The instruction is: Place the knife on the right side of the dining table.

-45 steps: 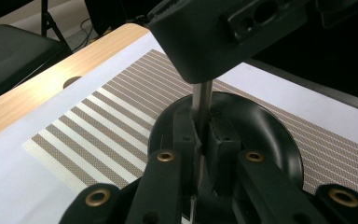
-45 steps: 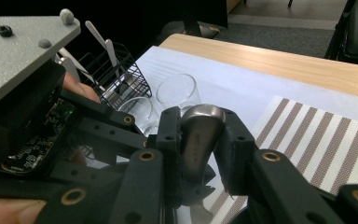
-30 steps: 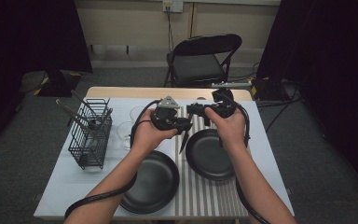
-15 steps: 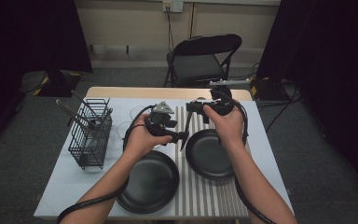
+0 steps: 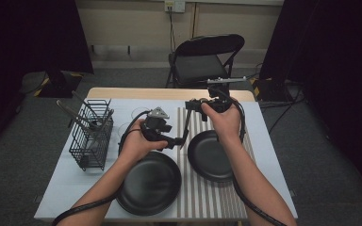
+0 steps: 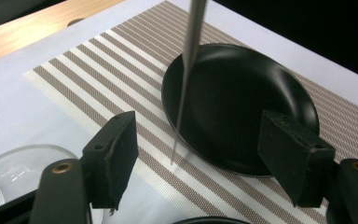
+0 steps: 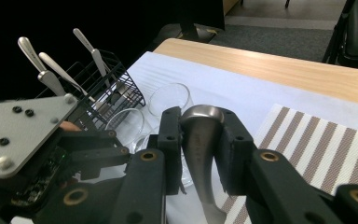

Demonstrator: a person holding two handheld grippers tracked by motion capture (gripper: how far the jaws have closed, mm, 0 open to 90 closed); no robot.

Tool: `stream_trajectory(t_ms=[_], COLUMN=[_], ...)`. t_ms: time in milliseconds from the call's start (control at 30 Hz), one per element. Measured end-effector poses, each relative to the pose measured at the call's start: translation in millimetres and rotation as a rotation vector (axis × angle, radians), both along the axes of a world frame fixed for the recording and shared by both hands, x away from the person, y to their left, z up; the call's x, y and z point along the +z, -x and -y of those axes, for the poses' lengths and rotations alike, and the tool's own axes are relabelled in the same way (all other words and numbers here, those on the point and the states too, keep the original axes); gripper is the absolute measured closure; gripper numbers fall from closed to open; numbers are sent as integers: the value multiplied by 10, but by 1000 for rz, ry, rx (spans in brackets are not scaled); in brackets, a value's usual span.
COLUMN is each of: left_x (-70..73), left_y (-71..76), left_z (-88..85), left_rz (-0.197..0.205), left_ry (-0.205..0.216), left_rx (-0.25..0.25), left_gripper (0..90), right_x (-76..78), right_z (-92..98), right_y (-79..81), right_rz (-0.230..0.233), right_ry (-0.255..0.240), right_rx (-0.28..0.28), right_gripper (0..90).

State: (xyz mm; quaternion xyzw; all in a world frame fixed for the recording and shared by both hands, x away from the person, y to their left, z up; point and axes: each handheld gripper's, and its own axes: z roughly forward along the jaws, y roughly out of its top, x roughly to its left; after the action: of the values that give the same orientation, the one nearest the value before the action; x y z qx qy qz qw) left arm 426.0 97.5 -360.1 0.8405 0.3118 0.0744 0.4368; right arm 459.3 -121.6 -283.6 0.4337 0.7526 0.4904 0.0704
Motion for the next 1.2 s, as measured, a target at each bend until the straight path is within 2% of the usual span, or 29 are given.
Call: stream_trajectory(t_ms=[233,367,467,767,1133,1200], left_x=[-54,-103,-122,-157,-198,-203], left_y=[23,24,31,25,20,20], left_z=[-12,-18,-24,-30,-15,-2], left_rz=[-10,-18,-38,-35,-50,-52], left_ry=[-26,-16,-16,-10,-23,-13], left_rx=[-2,10,-3,-21,-29,-32], left_gripper=[210,179,187,175,178,176], right_x=[-8,17,26,-2,-23,-33], right_z=[-32,-16,-13,0,-42,-51], right_y=[-56,-103,-117,-214,-338,-356], right_rz=[2,9,13,14,20,17], right_ry=[6,-3,1,14,44,46], right_rx=[-5,-9,-11,-25,-39,-38], right_gripper=[737,737,737,737,737,737])
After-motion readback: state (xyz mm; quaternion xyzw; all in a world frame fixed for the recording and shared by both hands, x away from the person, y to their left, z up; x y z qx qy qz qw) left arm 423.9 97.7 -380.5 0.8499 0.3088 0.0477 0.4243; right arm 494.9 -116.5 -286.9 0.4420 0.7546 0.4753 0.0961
